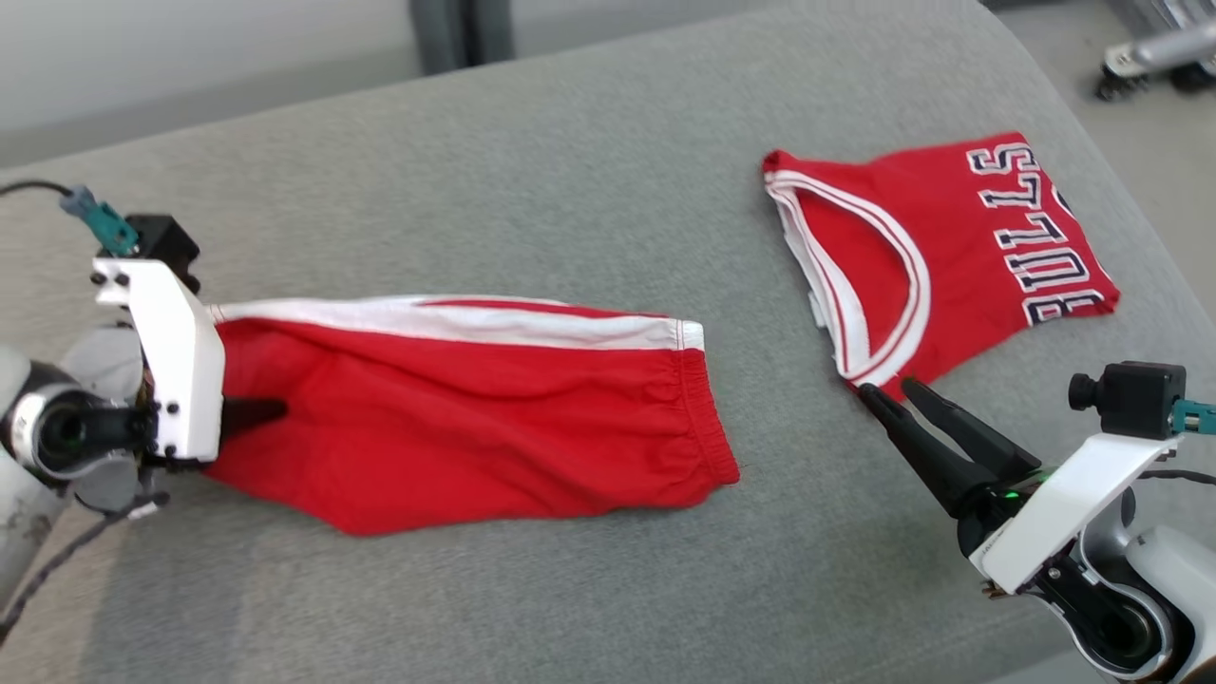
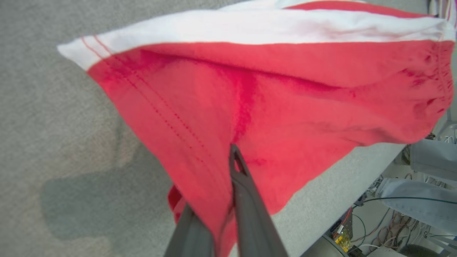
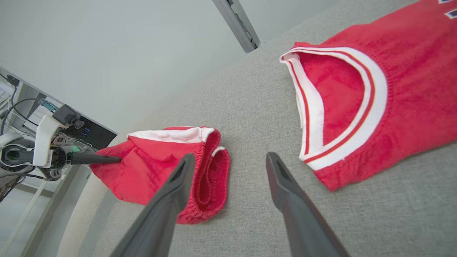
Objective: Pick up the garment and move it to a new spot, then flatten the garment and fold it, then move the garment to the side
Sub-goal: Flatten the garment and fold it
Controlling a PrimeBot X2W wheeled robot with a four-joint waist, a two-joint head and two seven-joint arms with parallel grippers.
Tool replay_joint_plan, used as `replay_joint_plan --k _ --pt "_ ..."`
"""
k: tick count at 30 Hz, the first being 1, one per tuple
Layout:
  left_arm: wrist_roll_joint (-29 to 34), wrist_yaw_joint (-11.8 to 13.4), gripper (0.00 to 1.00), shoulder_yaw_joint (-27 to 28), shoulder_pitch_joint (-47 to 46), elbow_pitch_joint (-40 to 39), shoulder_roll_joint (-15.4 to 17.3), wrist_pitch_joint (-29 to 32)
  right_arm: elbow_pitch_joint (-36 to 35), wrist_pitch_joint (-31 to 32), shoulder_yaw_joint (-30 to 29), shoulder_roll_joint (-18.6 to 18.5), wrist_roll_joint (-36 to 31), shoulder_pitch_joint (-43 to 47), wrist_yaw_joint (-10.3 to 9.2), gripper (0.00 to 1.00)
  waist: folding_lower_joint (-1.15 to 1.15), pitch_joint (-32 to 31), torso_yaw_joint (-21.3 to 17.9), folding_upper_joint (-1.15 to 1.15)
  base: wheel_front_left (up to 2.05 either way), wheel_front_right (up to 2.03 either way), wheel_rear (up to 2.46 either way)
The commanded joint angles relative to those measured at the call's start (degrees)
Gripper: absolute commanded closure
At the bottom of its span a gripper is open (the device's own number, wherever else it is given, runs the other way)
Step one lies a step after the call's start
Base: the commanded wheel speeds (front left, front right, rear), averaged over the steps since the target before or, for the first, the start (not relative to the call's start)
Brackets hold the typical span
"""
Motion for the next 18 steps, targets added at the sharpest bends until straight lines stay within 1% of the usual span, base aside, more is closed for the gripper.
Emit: replay_joint_plan --k 1,8,12,14,15,16,18 --pt "-0.9 0.4 1.0 0.2 1.6 -0.4 0.2 -0.4 0.4 0.6 -0.5 -0.4 -0.5 1.0 0.01 0.0 0.0 -3.3 3.2 0.0 0.0 0.0 0.0" --pt "-4.5 2.8 1.0 1.5 9.3 -3.5 1.3 -3.2 0.5 3.2 -3.6 -0.7 -1.5 4.7 0.01 0.0 0.0 -7.6 6.4 0.0 0.0 0.0 0.0" --pt "-4.5 4.2 1.0 1.7 12.1 -4.6 2.1 -5.2 0.0 4.6 -5.5 -0.4 -2.5 6.6 0.01 0.0 0.0 -8.5 7.5 0.0 0.0 0.0 0.0" --pt "-4.3 4.6 0.64 1.3 13.5 -4.2 1.9 -5.5 -0.1 5.3 -6.3 0.0 -3.1 7.4 0.01 0.0 0.0 -8.9 7.9 0.0 0.0 0.0 0.0" --pt "-4.1 4.7 0.3 1.2 13.9 -4.0 2.0 -5.8 -0.2 5.8 -6.9 0.3 -3.2 7.7 0.01 0.0 0.0 -9.1 8.1 0.0 0.0 0.0 0.0" --pt "-3.9 5.2 0.0 1.3 13.8 -3.8 1.9 -6.5 -0.4 6.1 -7.4 0.6 -3.6 8.0 0.01 0.0 0.0 -9.2 8.3 0.0 0.0 0.0 0.0" --pt "-3.1 5.6 0.0 1.2 13.7 -3.5 2.0 -7.4 -0.7 6.7 -8.5 1.2 -4.2 8.6 0.01 0.0 0.0 -9.4 8.8 0.0 0.0 0.0 0.0"
